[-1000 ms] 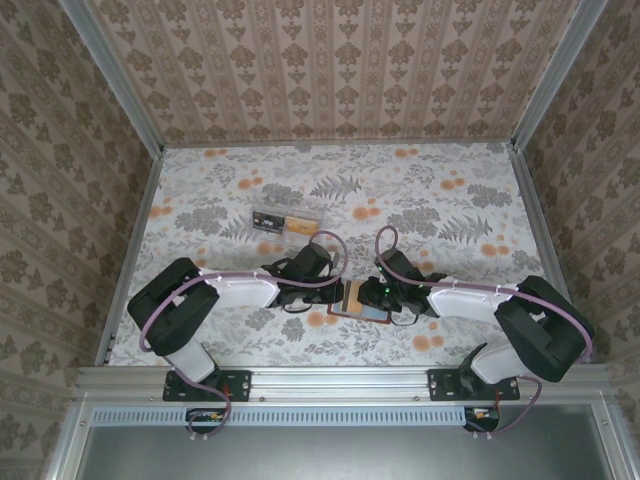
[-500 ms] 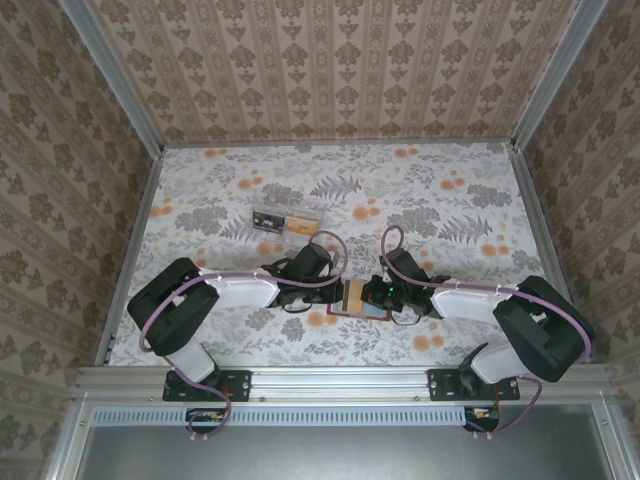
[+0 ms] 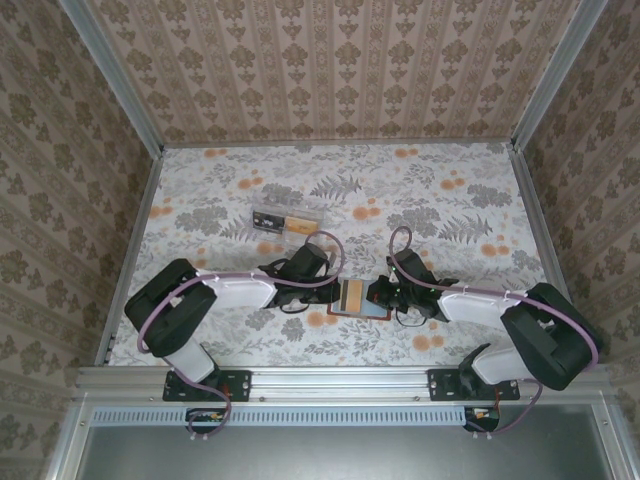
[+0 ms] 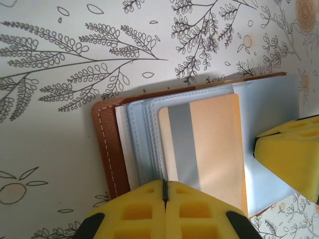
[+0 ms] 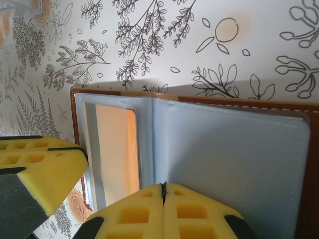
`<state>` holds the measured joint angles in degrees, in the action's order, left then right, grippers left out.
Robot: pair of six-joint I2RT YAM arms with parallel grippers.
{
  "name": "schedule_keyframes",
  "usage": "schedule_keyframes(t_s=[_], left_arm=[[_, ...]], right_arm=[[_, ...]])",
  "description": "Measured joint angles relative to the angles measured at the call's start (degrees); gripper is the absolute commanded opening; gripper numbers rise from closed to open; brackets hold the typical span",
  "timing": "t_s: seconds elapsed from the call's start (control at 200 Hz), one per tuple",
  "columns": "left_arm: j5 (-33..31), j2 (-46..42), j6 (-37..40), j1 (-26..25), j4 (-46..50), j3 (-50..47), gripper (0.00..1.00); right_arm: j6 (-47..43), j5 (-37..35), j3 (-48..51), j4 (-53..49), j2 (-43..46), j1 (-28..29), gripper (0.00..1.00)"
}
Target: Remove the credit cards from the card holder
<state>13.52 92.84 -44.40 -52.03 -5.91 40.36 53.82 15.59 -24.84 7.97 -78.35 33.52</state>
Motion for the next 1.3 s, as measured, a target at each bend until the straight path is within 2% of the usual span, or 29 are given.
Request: schedule_keyframes(t_s=[0.085, 0.275, 0.455, 0.865, 1.3], left_arm=[[0.0, -0.81, 0.02, 0.0, 0.72, -0.44, 0.0], [-0.74, -5.35, 0.11, -0.02, 3.52, -0.63, 0.0], [-1.36, -6.82, 0.52, -0.02, 4.15, -0.61, 0.0], [-0.68, -1.05, 0.52, -0.72, 4.09, -0.28, 0.0], [-1.4, -0.81, 0.61, -1.14, 4.76, 0.61, 0.0]], right_arm=[[-0.17, 0.13, -0.02, -0.42, 0.24, 0.0, 0.15], [-1.18, 0.96, -0.28, -0.98, 1.29, 0.02, 0.19], [-1.55, 1.2, -2.03, -1.97, 1.42, 0.94, 0.19], [-1.81, 1.2, -3.08, -1.95, -3.17, 1.62, 0.22], [-2.62, 1.44, -3.1, -1.27, -3.78, 1.62, 0.22]])
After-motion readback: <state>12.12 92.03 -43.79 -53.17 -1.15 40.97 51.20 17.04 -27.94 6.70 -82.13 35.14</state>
